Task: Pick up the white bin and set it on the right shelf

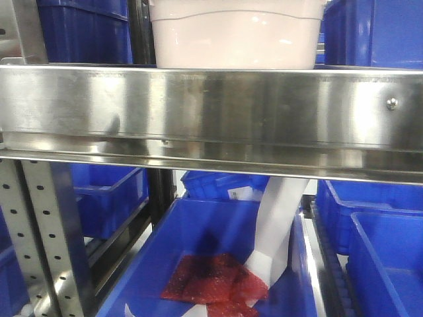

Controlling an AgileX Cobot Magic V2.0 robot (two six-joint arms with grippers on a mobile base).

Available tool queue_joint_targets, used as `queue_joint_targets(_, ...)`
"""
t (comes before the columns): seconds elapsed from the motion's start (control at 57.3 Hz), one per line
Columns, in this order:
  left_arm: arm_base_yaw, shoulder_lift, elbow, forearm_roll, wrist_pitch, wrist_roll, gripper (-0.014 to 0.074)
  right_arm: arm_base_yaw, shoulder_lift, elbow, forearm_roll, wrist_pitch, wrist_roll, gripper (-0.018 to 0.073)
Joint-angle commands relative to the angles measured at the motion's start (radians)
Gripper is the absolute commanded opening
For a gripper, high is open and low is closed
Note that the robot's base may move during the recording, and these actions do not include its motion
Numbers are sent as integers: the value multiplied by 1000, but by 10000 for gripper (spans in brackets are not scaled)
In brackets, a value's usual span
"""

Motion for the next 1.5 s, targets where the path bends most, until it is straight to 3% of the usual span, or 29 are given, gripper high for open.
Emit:
queue_joint_targets(0.0, 1, -13, 7, -2, -85, -10, -118, 1, 11, -29, 28, -27, -4, 70)
queue_joint_targets(0.402, 1, -13, 7, -2, -85, -10, -118, 1, 15, -29, 21, -76, -4, 70)
queue_joint_targets(0.524, 1, -13, 7, -2, -85, -10, -119, 1, 19, -29, -99, -60, 58, 70)
queue_joint_targets(0.664, 1, -13, 7, -2, -85, -10, -118, 1, 19, -29, -416, -46, 419, 70)
queue_joint_targets(0.838, 1, -11, 7, -2, -85, -10, -118, 2, 19, 11, -1096, -60, 1115, 70)
queue_joint_targets(0.891, 1, -11, 7, -2, -85, -10, -119, 4, 19, 46, -1227, -95, 1282, 70)
queue_joint_targets(0.943, 1, -11, 7, -2, -85, -10, -119, 5, 15, 85, -1325, -145, 1371, 70)
queue_joint_targets(1.135, 1, -11, 7, -2, -85, -10, -119, 29, -54, 259, -1355, -326, 1389, 70)
queue_joint_targets(1.484, 1, -11, 7, -2, -85, -10, -119, 36, -244, 417, -1333, -297, 1346, 70)
